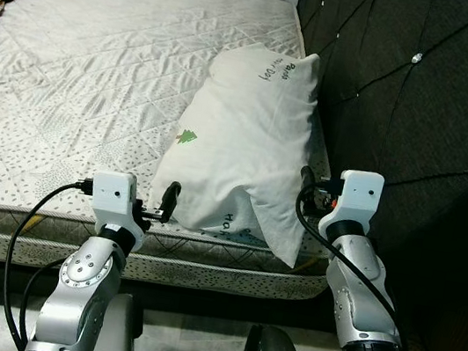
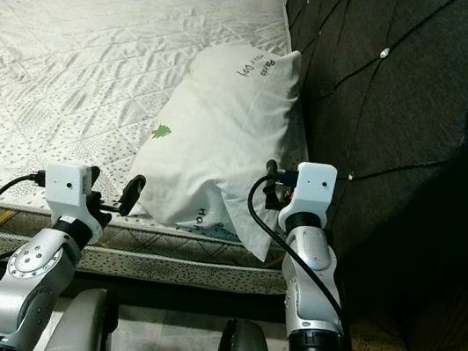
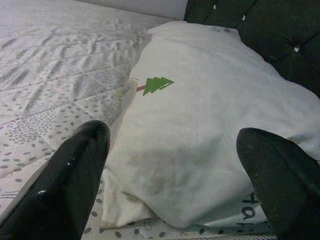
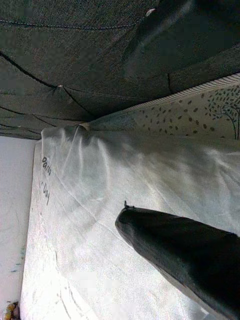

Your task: Clean up the room

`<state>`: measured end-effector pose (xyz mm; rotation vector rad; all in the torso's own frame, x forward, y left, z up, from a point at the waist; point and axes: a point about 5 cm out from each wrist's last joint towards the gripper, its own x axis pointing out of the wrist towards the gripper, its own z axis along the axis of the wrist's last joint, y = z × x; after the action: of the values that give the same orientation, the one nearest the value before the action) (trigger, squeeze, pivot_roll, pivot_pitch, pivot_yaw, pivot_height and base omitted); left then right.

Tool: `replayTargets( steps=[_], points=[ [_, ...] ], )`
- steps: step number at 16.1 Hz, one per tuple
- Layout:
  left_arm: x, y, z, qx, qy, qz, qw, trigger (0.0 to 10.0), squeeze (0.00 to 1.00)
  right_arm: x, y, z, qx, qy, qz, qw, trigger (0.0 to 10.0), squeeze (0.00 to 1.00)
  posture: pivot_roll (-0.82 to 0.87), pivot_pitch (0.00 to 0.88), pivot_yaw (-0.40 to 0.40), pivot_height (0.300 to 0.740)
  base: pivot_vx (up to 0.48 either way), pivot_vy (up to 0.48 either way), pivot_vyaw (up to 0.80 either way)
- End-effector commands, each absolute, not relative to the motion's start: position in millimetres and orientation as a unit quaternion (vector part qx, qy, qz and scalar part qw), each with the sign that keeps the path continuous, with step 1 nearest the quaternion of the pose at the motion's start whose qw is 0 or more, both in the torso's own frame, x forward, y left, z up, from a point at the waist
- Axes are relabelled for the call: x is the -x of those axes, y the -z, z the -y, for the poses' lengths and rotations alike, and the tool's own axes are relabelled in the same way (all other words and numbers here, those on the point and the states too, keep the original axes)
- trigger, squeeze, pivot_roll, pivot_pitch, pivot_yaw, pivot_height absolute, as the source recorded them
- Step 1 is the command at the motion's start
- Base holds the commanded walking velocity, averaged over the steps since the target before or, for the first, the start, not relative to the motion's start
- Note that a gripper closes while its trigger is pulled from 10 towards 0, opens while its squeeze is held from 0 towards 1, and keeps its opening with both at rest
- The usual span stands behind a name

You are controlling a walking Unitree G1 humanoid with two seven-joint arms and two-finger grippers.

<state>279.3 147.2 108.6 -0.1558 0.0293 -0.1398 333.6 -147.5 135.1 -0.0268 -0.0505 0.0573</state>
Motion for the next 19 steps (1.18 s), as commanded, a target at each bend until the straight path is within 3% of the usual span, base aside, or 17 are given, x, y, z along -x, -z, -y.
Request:
replayTargets(
  steps=[1, 8, 14, 19],
  points=[
    [-279.8, -112.4, -147.2, 0.076, 0.073, -0.010, 0.994, 10.0, 0.00, -332.6, -138.0, 147.7, 0.010, -0.030, 0.033, 0.999, 10.0, 0.00, -0.03, 0.109, -0.044, 0.586, 0.000, 0.000, 0.00],
    [-282.6, -116.7, -149.8, 0.091, 0.050, 0.000, 0.995, 10.0, 0.00, -327.9, -134.1, 140.8, 0.009, -0.051, 0.033, 0.998, 10.0, 0.00, -0.03, 0.130, -0.041, 0.503, 0.000, 0.000, 0.00],
    [-282.1, -121.1, -148.4, 0.095, 0.065, 0.019, 0.993, 10.0, 0.00, -328.0, -134.1, 140.7, 0.011, -0.055, 0.033, 0.998, 10.0, 0.00, -0.04, 0.134, -0.042, 0.503, 0.000, 0.000, 0.00],
    [-282.3, -121.8, -148.2, 0.096, 0.070, 0.022, 0.993, 10.0, 0.00, -328.1, -134.1, 139.8, 0.013, -0.058, 0.034, 0.998, 10.0, 0.00, -0.04, 0.135, -0.041, 0.503, 0.281, 0.000, 0.00]
  ],
)
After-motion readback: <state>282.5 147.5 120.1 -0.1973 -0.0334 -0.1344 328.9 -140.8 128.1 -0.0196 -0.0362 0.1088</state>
